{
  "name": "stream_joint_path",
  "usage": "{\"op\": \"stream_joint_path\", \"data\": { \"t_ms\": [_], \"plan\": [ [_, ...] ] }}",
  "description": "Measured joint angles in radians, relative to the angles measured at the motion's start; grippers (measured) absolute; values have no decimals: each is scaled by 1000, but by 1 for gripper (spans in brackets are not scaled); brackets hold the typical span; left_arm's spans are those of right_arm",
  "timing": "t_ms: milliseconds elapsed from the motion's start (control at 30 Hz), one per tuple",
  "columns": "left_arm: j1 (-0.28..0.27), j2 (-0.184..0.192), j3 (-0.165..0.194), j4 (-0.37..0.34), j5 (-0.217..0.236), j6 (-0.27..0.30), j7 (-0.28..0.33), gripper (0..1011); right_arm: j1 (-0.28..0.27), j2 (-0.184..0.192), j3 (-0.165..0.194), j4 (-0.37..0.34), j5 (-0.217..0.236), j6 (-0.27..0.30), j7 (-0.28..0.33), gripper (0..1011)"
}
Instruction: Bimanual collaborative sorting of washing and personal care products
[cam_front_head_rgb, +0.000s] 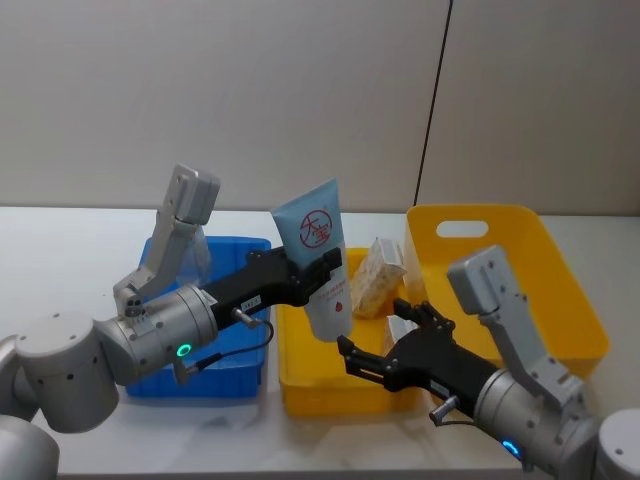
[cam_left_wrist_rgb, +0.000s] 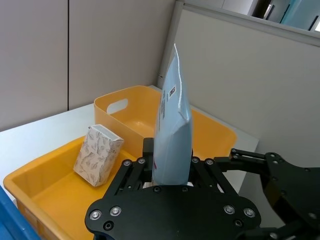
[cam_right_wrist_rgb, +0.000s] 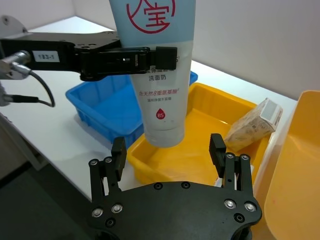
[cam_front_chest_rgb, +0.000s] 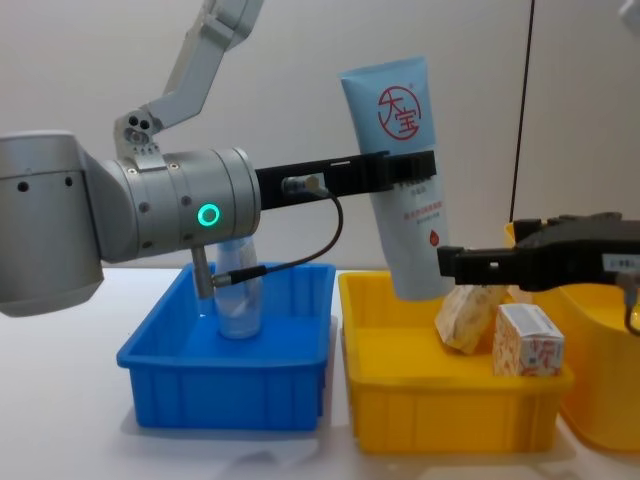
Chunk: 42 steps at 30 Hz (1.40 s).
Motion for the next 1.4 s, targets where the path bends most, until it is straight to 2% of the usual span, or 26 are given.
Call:
{"op": "stream_joint_path", "data": {
  "t_ms": [267,633,1067,1333,1400],
  "plan": [
    [0,0,0,0,0,1,-1,287,40,-24,-39,40,-54,-12,-26,1003],
    [0,0,0,0,0,1,-1,287,102,-86,-86,125,-113,-48,-54,1003],
    [0,0,0,0,0,1,-1,287,146,-153,-112,216,-165,-69,-102,1003],
    [0,0,0,0,0,1,-1,287,162,-182,-119,254,-187,-78,-125,1003],
    [0,0,0,0,0,1,-1,287,165,-187,-121,261,-192,-80,-129,972]
  ]
}}
